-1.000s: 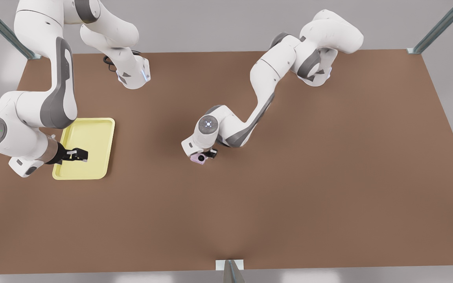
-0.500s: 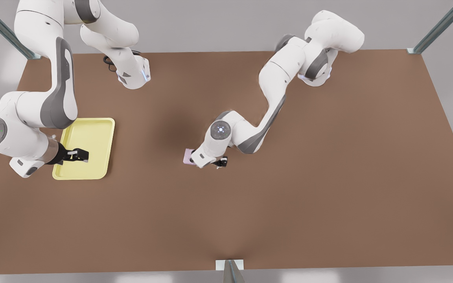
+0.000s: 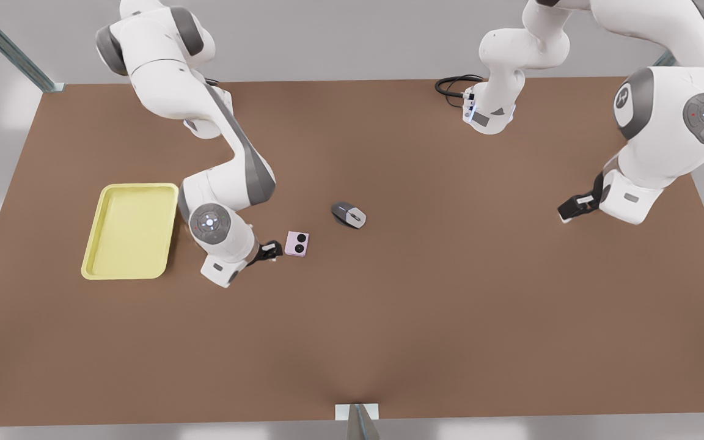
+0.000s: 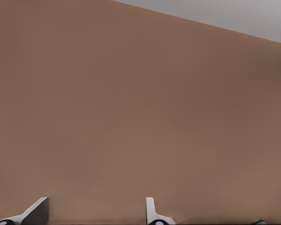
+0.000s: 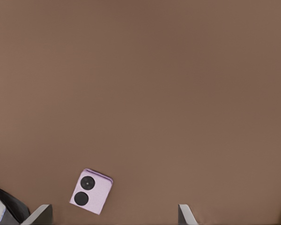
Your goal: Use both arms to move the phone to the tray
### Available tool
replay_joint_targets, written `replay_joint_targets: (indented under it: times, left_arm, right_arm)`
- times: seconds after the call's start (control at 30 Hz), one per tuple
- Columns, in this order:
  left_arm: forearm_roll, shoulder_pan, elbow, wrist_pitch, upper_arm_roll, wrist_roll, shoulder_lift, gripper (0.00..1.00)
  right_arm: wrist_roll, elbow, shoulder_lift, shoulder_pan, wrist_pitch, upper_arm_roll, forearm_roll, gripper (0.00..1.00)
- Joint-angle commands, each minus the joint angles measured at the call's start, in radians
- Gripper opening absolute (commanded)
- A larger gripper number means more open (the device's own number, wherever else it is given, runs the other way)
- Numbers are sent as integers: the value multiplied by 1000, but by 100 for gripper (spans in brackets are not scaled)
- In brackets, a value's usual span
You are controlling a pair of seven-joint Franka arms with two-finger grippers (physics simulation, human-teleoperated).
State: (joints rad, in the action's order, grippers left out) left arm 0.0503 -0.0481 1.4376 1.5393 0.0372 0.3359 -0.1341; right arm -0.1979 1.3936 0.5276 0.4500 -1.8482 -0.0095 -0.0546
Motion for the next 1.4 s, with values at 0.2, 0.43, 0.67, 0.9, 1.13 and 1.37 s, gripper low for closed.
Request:
replay_joint_targets:
  times: [0.2,0.43,0.67,0.9,1.13,1.37]
  left_arm:
    - [8,-1,1,-48,0,-347,-13,100]
    - [6,-1,1,-47,0,-347,-28,100]
    - [5,-1,1,-44,0,-345,-32,100]
    - [5,-1,1,-45,0,-345,-33,100]
    - [5,-1,1,-44,0,-345,-36,100]
    - [5,-1,3,-44,0,-345,-39,100]
  right_arm:
    - [-758,240,34,27,-390,39,13,100]
    - [-904,301,100,68,-540,40,13,100]
    - [-871,347,89,70,-517,40,15,100]
    - [-778,473,55,85,-589,56,76,100]
    - [-759,506,58,82,-652,57,78,100]
    - [-758,532,63,84,-694,57,78,100]
